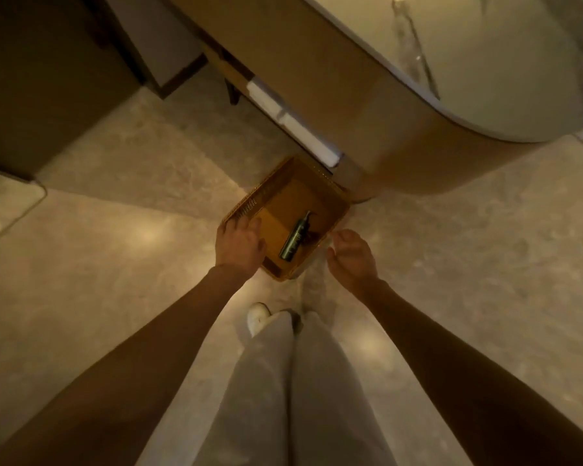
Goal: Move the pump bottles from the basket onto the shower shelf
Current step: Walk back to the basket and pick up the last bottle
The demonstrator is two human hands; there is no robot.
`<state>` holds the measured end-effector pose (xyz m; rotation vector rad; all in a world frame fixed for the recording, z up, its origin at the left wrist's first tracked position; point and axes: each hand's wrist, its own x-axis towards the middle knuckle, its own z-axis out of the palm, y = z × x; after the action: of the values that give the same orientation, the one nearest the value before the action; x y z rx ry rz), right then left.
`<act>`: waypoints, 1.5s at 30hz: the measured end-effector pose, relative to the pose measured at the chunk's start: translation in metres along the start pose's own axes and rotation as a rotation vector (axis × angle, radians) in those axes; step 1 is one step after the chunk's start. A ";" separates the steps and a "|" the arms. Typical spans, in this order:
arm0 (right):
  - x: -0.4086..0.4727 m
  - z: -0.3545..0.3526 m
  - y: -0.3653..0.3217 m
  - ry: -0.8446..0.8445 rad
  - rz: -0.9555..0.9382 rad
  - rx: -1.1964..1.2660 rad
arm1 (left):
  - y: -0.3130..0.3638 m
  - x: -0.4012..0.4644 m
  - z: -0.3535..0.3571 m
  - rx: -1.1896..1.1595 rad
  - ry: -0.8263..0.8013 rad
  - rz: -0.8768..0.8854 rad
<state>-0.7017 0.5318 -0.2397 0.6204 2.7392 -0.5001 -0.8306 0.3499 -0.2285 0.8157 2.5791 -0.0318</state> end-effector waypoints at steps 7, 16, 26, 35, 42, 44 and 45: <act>0.095 0.095 0.002 -0.073 -0.122 -0.079 | -0.031 0.067 0.093 -0.002 0.011 0.000; 0.205 0.318 0.054 -0.175 -0.145 -0.201 | -0.069 0.174 0.293 0.061 0.009 0.069; 0.294 0.485 0.106 -0.195 0.053 -0.176 | -0.071 0.284 0.457 0.129 -0.065 0.101; 0.341 0.525 0.107 -0.112 0.576 0.354 | -0.073 0.328 0.494 0.110 -0.123 0.037; 0.355 0.519 0.092 -0.027 0.863 0.732 | -0.071 0.325 0.483 -0.080 -0.154 -0.012; 0.351 0.503 0.079 0.018 0.749 0.737 | -0.072 0.318 0.469 -0.227 -0.178 -0.084; 0.347 0.492 0.072 0.043 0.678 0.747 | -0.073 0.314 0.461 -0.329 -0.181 -0.134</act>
<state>-0.8714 0.5250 -0.8215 1.6448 2.0945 -1.3137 -0.9184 0.3911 -0.7823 0.4944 2.3760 0.2598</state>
